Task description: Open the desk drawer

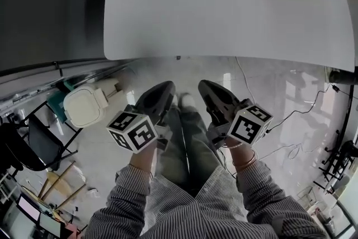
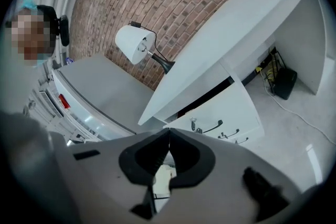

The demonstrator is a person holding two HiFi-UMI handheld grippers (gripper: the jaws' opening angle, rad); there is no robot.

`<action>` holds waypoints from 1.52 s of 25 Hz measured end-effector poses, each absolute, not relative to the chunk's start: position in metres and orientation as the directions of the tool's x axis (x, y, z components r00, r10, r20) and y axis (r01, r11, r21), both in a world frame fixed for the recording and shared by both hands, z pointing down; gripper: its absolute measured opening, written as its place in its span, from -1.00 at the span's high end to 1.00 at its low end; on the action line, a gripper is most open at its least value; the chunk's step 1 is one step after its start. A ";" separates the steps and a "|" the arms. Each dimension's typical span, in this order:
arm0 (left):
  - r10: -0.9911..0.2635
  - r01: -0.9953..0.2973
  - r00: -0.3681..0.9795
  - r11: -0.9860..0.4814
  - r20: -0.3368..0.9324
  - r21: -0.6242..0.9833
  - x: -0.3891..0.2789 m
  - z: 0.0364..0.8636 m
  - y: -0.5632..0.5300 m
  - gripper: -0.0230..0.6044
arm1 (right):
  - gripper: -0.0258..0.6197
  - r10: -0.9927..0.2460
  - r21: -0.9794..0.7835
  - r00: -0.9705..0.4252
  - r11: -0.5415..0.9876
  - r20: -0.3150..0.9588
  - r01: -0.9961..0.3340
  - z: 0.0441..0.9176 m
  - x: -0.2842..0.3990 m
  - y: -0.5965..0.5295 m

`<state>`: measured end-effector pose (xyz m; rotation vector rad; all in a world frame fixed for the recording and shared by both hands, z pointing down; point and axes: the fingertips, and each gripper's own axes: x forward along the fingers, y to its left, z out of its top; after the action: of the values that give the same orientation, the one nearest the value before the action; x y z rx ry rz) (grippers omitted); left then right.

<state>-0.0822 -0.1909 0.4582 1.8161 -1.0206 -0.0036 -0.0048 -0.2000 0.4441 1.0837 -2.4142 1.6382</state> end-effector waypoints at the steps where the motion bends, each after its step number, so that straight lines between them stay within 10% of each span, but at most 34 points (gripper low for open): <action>1: -0.642 -0.630 0.639 -0.120 0.424 0.767 -0.083 0.464 -0.190 0.89 | 0.87 -0.529 -0.819 -0.763 0.201 0.371 -0.538 0.448 -0.006 -0.200; 38: -0.655 -0.523 0.633 0.030 0.413 0.852 -0.092 0.587 -0.205 0.89 | 0.86 -0.593 -0.882 -0.703 -0.028 0.393 -0.470 0.582 -0.024 -0.221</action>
<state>-0.0922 -0.2050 0.5867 1.6228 -0.9923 -0.1326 -0.0240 -0.2212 0.5823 1.2404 -2.2576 1.9704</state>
